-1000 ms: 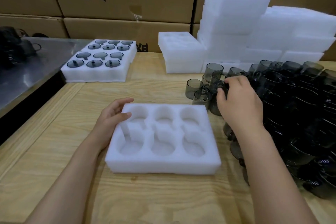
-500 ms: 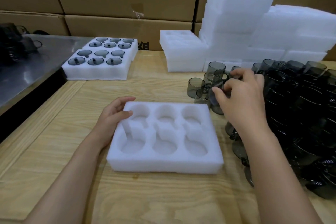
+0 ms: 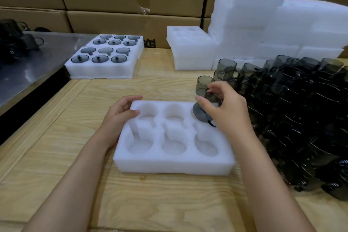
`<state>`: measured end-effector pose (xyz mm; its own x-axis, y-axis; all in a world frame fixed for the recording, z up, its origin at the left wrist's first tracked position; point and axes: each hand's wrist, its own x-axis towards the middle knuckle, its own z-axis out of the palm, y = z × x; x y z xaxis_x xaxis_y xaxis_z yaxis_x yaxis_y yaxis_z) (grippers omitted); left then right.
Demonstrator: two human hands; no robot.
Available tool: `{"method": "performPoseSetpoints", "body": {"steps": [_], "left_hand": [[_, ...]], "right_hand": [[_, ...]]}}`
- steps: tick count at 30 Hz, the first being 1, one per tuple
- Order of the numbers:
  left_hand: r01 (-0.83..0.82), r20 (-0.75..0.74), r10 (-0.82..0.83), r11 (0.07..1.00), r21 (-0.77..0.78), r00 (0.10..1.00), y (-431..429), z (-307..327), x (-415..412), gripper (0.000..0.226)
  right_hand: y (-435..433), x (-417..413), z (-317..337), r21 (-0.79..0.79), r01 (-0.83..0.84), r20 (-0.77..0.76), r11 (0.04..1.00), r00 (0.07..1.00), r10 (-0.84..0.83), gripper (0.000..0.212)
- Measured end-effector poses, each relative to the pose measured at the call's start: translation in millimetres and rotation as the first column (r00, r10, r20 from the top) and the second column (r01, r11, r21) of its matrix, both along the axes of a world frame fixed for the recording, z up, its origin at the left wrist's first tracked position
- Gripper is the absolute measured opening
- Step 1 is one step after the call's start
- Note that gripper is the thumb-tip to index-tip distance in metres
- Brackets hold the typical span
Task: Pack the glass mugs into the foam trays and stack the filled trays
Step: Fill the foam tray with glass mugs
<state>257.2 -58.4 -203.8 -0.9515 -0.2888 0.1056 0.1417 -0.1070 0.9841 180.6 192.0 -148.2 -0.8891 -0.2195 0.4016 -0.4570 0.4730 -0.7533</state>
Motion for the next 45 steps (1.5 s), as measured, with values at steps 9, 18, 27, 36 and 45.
{"method": "performPoseSetpoints", "body": {"steps": [9,18,27,36,45], "left_hand": [[-0.006,0.010,0.007,0.999,-0.046,1.000,-1,-1,1,0.043],[0.000,0.020,0.001,0.998,-0.055,1.000,-2,-2,0,0.041],[-0.001,0.028,0.003,0.998,-0.068,1.000,-2,-2,0,0.042],[0.000,0.021,0.001,0.999,-0.041,1.000,0,-2,-2,0.042],[0.001,0.013,-0.001,1.000,-0.010,1.000,1,-1,-2,0.044]], "right_hand": [[-7,-12,9,0.467,-0.181,-0.083,0.865,0.966,0.246,0.031],[-1,-13,-9,0.575,-0.296,0.064,0.763,0.946,0.318,0.045],[-22,-16,-15,0.764,-0.255,0.213,0.593,0.967,0.141,0.070],[-21,-14,-13,0.714,-0.236,0.188,0.659,0.971,0.144,0.064],[8,-65,39,0.559,0.340,-0.237,0.756,0.940,-0.247,0.029]]}}
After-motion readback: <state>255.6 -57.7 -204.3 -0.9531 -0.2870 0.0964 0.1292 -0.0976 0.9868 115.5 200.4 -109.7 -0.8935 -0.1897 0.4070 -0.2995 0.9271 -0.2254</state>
